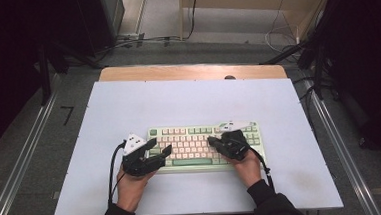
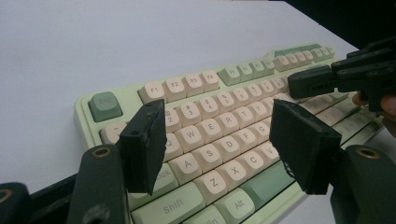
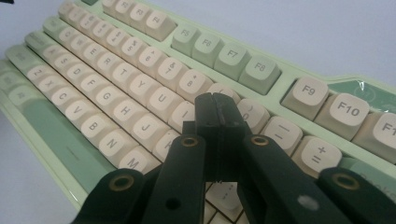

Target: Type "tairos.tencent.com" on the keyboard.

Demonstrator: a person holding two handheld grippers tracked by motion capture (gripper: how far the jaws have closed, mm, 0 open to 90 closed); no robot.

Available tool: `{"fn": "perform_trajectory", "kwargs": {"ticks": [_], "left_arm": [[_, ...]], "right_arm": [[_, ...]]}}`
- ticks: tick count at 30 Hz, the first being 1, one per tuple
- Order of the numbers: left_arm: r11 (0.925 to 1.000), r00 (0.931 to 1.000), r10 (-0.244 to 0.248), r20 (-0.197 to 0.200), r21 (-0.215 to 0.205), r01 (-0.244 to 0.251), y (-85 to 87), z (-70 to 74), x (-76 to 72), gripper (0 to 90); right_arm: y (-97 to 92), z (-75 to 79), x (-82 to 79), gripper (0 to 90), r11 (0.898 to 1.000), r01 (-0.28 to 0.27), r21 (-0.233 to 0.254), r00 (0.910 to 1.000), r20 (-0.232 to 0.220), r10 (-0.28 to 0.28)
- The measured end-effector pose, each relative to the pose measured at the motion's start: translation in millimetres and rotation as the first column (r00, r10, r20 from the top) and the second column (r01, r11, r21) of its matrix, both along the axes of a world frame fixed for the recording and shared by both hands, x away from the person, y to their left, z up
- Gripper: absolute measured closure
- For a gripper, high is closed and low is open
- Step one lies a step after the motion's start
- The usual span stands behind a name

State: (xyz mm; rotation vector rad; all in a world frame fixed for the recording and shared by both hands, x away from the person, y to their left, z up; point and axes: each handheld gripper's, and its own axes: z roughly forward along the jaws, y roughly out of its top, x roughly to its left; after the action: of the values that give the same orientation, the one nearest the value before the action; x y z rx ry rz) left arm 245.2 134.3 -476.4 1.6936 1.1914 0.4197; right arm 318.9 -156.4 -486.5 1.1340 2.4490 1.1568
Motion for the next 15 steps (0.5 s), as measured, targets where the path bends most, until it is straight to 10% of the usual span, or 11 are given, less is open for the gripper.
{"fn": "perform_trajectory", "kwargs": {"ticks": [4, 10, 15], "left_arm": [[1.0000, 1.0000, 0.007, 0.000, -0.003, -0.007, 0.9, 0.2, 0.1, 37.2], [1.0000, 1.0000, 0.008, 0.000, -0.002, -0.008, 0.9, 0.2, 0.1, 37.2], [1.0000, 1.0000, 0.007, 0.000, -0.001, -0.007, 0.9, 0.4, 0.3, 37.2]], "right_arm": [[-1.3, 4.3, -2.5, 84.6, 1.000, -0.001, 0.025, 1.0000, 0.008, 0.001], [-4.5, 12.4, -6.2, 42.2, 0.997, 0.005, 0.073, 0.9998, 0.017, -0.007], [-8.8, 21.2, -12.0, 32.1, 0.994, 0.010, 0.107, 0.9996, 0.025, -0.013]]}}
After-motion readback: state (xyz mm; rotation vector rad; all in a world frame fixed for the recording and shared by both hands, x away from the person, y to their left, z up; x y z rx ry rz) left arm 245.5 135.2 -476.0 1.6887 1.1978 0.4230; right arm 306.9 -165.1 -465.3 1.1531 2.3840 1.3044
